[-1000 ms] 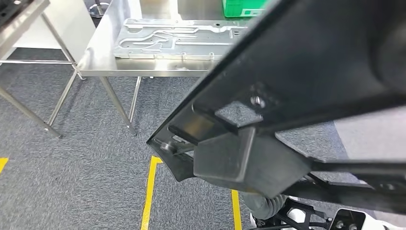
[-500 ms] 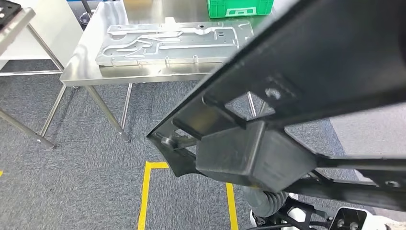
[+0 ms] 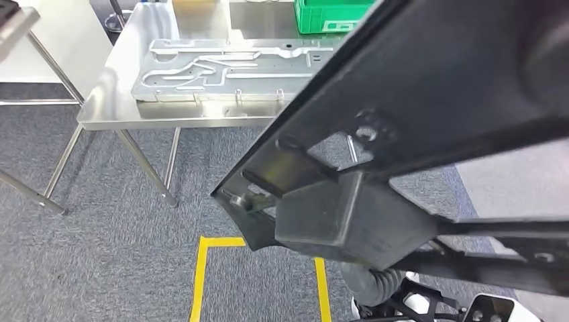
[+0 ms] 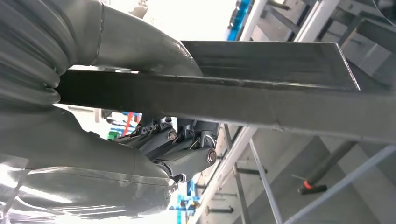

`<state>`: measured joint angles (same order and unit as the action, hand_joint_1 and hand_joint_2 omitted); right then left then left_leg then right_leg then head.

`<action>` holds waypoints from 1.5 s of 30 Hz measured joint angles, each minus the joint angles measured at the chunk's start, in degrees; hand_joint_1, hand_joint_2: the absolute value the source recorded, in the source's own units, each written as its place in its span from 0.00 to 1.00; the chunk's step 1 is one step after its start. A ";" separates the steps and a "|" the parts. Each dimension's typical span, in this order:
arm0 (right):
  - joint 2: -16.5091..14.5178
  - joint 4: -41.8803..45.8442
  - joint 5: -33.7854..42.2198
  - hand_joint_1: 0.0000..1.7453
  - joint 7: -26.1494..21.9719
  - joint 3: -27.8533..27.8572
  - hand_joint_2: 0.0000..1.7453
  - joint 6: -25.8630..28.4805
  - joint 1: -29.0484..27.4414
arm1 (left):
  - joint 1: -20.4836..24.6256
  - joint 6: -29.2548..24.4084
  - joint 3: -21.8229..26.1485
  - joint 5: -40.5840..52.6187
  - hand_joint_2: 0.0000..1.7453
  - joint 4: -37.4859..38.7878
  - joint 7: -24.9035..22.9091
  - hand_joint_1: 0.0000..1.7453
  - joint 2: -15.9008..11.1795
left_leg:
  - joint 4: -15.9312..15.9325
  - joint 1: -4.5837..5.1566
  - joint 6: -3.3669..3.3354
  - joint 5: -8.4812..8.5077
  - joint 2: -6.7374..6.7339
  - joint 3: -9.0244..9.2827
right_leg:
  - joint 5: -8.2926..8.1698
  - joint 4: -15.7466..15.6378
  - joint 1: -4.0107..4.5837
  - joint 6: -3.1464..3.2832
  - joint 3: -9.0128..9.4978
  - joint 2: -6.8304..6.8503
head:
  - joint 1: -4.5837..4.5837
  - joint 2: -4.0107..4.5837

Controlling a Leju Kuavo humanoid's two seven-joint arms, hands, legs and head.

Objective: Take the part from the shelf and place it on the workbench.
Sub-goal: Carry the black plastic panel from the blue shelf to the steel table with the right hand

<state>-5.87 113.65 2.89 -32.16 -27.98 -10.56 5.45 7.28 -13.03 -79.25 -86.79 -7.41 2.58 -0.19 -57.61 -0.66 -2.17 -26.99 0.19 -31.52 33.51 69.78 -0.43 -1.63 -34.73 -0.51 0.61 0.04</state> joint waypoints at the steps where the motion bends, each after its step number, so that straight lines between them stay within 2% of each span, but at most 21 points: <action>1: 0.01 -0.01 -0.03 1.00 0.01 0.02 1.00 0.01 -0.08 | -0.03 0.04 -0.01 0.00 1.00 0.00 0.00 0.00 0.01 | 0.03 0.00 -0.01 -0.44 0.01 0.51 | 1.14 2.86 -0.17 -0.26 -2.49 0.03 | -0.01 0.00; 3: 0.01 -0.01 -0.07 1.00 0.03 0.04 1.00 0.07 -0.18 | -0.14 0.13 -0.02 0.01 1.00 0.00 0.00 0.00 0.05 | 0.03 -0.07 0.19 -1.54 0.09 1.88 | 0.87 4.00 -0.48 -0.61 -5.42 0.15 | 0.00 0.00; 4: 0.01 -0.01 -0.13 1.00 0.05 0.06 1.00 0.10 -0.19 | -0.18 0.16 -0.04 0.02 1.00 0.00 0.00 0.00 0.09 | 0.03 -0.13 0.36 -2.17 0.13 2.79 | -1.08 1.77 -0.60 -0.66 -5.48 0.23 | 0.00 0.00; 6: 0.02 -0.02 -0.22 1.00 0.06 0.11 1.00 0.13 -0.21 | -0.16 0.17 -0.07 0.01 1.00 0.00 0.00 0.00 0.18 | -0.03 -0.21 0.85 -3.54 0.16 4.65 | -7.02 -5.36 -0.64 -0.54 -4.15 0.49 | 0.03 0.00; 8: 0.02 -0.04 -0.28 1.00 0.08 0.17 1.00 0.17 -0.24 | -0.05 0.17 -0.15 -0.03 1.00 0.00 -0.03 0.00 0.24 | 0.15 -0.14 1.60 -4.73 0.12 5.57 | -10.04 -9.54 -0.32 0.21 -3.30 0.64 | -0.04 0.00; 12: -0.05 0.09 -0.27 1.00 0.08 0.25 1.00 0.27 -0.15 | 0.12 0.17 -0.37 -0.07 1.00 0.00 -0.09 0.00 0.27 | -2.30 -0.14 3.02 -4.29 0.01 5.75 | -9.50 -10.97 -0.29 2.17 -1.50 0.32 | -0.23 0.00; 14: -0.14 0.16 -0.27 1.00 0.08 0.28 1.00 0.20 -0.10 | 0.26 0.17 -0.43 -0.07 1.00 0.00 -0.07 0.00 0.27 | -8.35 -0.30 3.25 -5.10 0.01 2.45 | -8.89 -11.58 -0.38 2.85 -0.01 0.36 | -0.45 0.00; 17: -0.21 0.16 -0.26 1.00 0.14 0.29 1.00 0.17 -0.06 | 0.16 0.18 -0.50 -0.07 1.00 0.00 -0.13 0.00 0.28 | -16.69 -0.31 3.47 -10.08 0.01 -4.56 | -7.51 -11.73 -0.26 3.18 1.49 0.16 | -0.62 0.00; 18: -0.21 0.16 -0.26 1.00 0.19 0.30 1.00 0.18 -0.05 | 0.08 0.19 -0.51 -0.08 1.00 0.00 -0.16 0.00 0.29 | -16.61 -0.30 3.47 -10.74 0.00 -5.72 | -6.98 -11.73 -0.21 3.16 2.13 0.03 | -0.64 0.00; 19: -0.21 0.16 -0.25 1.00 0.26 0.31 1.00 0.19 -0.01 | 0.03 0.20 -0.51 -0.08 1.00 0.00 -0.18 0.00 0.30 | -14.86 -0.29 3.35 -9.85 0.00 -6.11 | -6.42 -11.73 -0.16 3.10 2.91 -0.09 | -0.64 0.00; 22: -0.20 0.10 -0.12 1.00 0.71 0.38 1.00 0.31 0.26 | -0.11 0.27 -0.56 -0.07 1.00 0.01 -0.14 0.00 0.21 | -5.03 -0.02 2.38 -0.51 -0.01 -5.33 | -4.66 -11.58 0.03 2.63 4.82 -0.29 | -0.63 0.00; 24: -0.18 -0.01 0.05 1.00 0.92 0.45 1.00 0.65 0.43 | -0.19 0.33 -0.66 -0.04 1.00 0.02 -0.04 0.00 0.13 | -2.09 0.28 1.87 2.75 0.04 -5.28 | -3.80 -11.25 0.14 1.94 5.15 -0.46 | -0.65 0.00; 28: -0.05 -0.05 0.16 1.00 0.78 0.49 1.00 2.15 0.83 | 0.07 0.39 -0.86 -0.15 1.00 0.02 0.05 0.00 0.23 | -1.36 0.07 0.75 2.40 0.21 -3.39 | -2.60 -8.65 0.09 0.62 5.01 -0.26 | -0.57 0.00; 32: 0.28 -0.39 0.09 1.00 0.75 0.49 1.00 3.75 1.21 | 0.19 0.38 -0.92 -0.55 1.00 0.02 0.07 0.00 0.19 | -1.26 0.11 0.23 1.15 0.23 -2.11 | 2.08 2.98 -0.21 -0.27 -2.86 -0.02 | -0.50 0.00; 33: 0.40 -0.53 0.08 1.00 0.75 0.49 1.00 4.06 1.21 | 0.14 0.39 -0.93 -0.66 1.00 0.02 0.07 0.00 0.18 | -1.27 0.13 0.23 0.71 0.27 -1.65 | 1.86 3.90 -0.24 -0.29 -4.24 0.02 | -0.50 0.00; 34: 0.50 -0.64 0.08 1.00 0.77 0.49 1.00 4.30 1.25 | 0.10 0.42 -0.94 -0.74 1.00 0.02 0.09 0.00 0.17 | -1.28 0.13 0.26 0.22 0.33 -1.02 | 0.40 2.89 -0.26 -0.20 -4.66 0.07 | -0.50 0.00; 36: 0.66 -0.75 0.07 1.00 0.79 0.49 1.00 4.57 1.43 | 0.07 0.51 -0.96 -0.77 1.00 0.02 0.17 0.00 0.20 | -1.23 0.12 0.48 -0.90 0.42 0.40 | -5.28 -3.70 -0.12 0.39 -3.23 0.16 | -0.49 0.00; 38: 0.77 -0.90 0.03 1.00 0.79 0.48 1.00 4.66 1.70 | 0.15 0.62 -0.97 -0.77 1.00 0.02 0.27 0.00 0.26 | -1.11 0.14 1.00 -1.82 0.42 1.42 | -8.32 -9.11 0.38 1.19 -1.82 0.28 | -0.56 0.00; 42: 0.92 -1.08 -0.03 1.00 0.77 0.46 1.00 4.78 1.94 | 0.20 0.69 -0.98 -0.77 1.00 0.02 0.41 0.00 0.29 | -1.89 0.26 2.26 -2.66 0.27 2.54 | -8.30 -11.00 0.51 2.55 -0.37 0.27 | -0.59 0.00; 43: 0.93 -1.09 -0.02 1.00 0.77 0.46 1.00 4.78 2.03 | 0.27 0.70 -0.98 -0.77 1.00 0.02 0.45 0.00 0.29 | -3.09 0.25 2.45 -3.17 0.23 2.17 | -8.08 -11.31 0.35 2.87 0.36 0.32 | -0.69 0.00; 45: 0.94 -1.11 -0.01 1.00 0.77 0.46 1.00 4.73 2.21 | 0.43 0.70 -0.99 -0.77 1.00 0.02 0.52 0.00 0.28 | -8.68 0.06 2.71 -5.48 0.18 -0.89 | -7.55 -11.73 0.14 3.31 1.50 0.46 | -0.85 0.00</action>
<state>-4.93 112.54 2.89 -31.39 -27.52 -5.82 7.66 7.71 -12.33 -80.25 -87.56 -7.39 3.10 0.10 -66.28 -0.60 0.54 -32.47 0.37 -32.41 25.96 58.04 -0.29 1.68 -33.23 -0.05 -0.25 0.04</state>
